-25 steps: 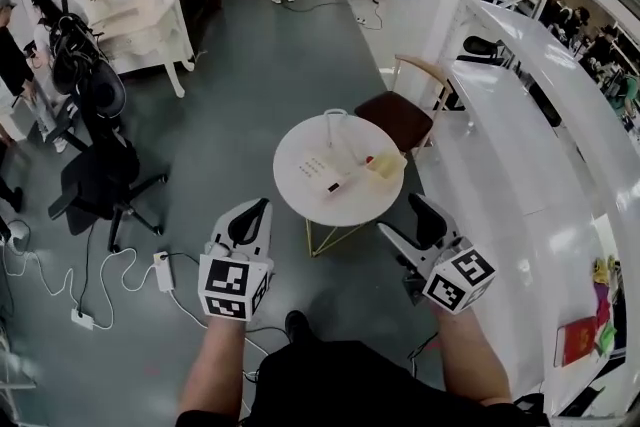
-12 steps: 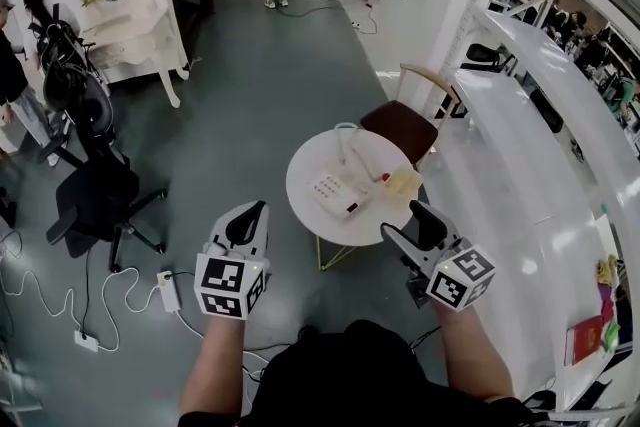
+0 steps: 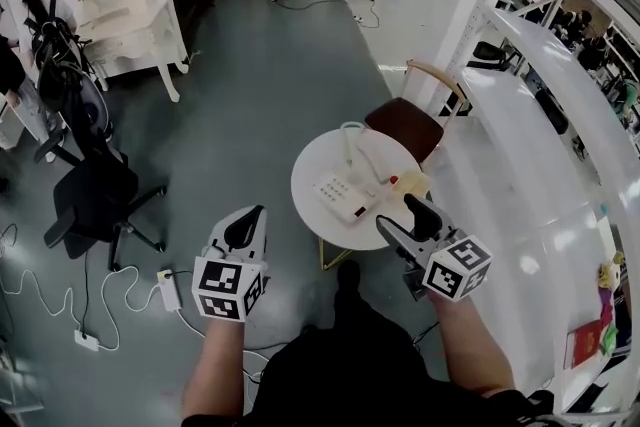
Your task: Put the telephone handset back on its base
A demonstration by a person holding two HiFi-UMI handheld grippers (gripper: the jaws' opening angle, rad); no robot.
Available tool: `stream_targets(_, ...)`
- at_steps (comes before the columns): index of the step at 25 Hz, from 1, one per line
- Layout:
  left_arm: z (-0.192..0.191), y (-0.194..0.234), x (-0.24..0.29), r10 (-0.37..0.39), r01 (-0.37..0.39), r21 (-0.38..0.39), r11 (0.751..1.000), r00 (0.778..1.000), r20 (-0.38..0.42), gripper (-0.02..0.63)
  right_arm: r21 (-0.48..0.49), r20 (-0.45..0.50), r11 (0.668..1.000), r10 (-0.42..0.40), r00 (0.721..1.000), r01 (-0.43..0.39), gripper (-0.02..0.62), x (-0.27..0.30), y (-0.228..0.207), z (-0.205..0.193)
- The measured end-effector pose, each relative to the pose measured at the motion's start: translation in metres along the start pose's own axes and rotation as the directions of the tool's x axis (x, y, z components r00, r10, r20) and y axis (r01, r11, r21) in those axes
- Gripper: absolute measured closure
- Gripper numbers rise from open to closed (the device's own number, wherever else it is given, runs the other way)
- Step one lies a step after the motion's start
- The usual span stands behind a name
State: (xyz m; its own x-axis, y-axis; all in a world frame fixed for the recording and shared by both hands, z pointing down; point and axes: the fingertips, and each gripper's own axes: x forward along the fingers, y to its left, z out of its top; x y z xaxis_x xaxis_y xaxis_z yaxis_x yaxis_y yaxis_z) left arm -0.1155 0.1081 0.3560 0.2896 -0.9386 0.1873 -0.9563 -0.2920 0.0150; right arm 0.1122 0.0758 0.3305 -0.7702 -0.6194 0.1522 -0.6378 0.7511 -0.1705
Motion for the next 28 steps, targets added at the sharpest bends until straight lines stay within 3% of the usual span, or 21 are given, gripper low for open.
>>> stream_targets(8, -0.006, 0.019, 0.056, -0.002, 0.001, -0.033, 0.999, 0.999, -0.034, 0.597, -0.001, -0.023, 1.000, 0.014, 1.000, -0.014, 0.298, 0.047, -0.043, 0.006)
stream_targets(16, -0.013, 0.035, 0.161, -0.034, 0.024, -0.097, 0.995, 0.995, -0.099, 0.597, 0.065, -0.092, 0.998, -0.019, 0.996, 0.025, 0.315, 0.100, -0.143, -0.012)
stream_targets(24, -0.010, 0.048, 0.277, -0.039, 0.023, -0.091, 0.996, 0.984, -0.176, 0.597, 0.117, -0.150, 0.991, -0.041, 0.988, 0.059, 0.328, 0.164, -0.258, -0.021)
stream_targets(28, -0.003, 0.036, 0.318, -0.064, 0.052, -0.065, 0.997, 0.978, -0.200, 0.597, 0.117, -0.189, 0.992, -0.013, 0.982, 0.036, 0.331, 0.190, -0.287, -0.028)
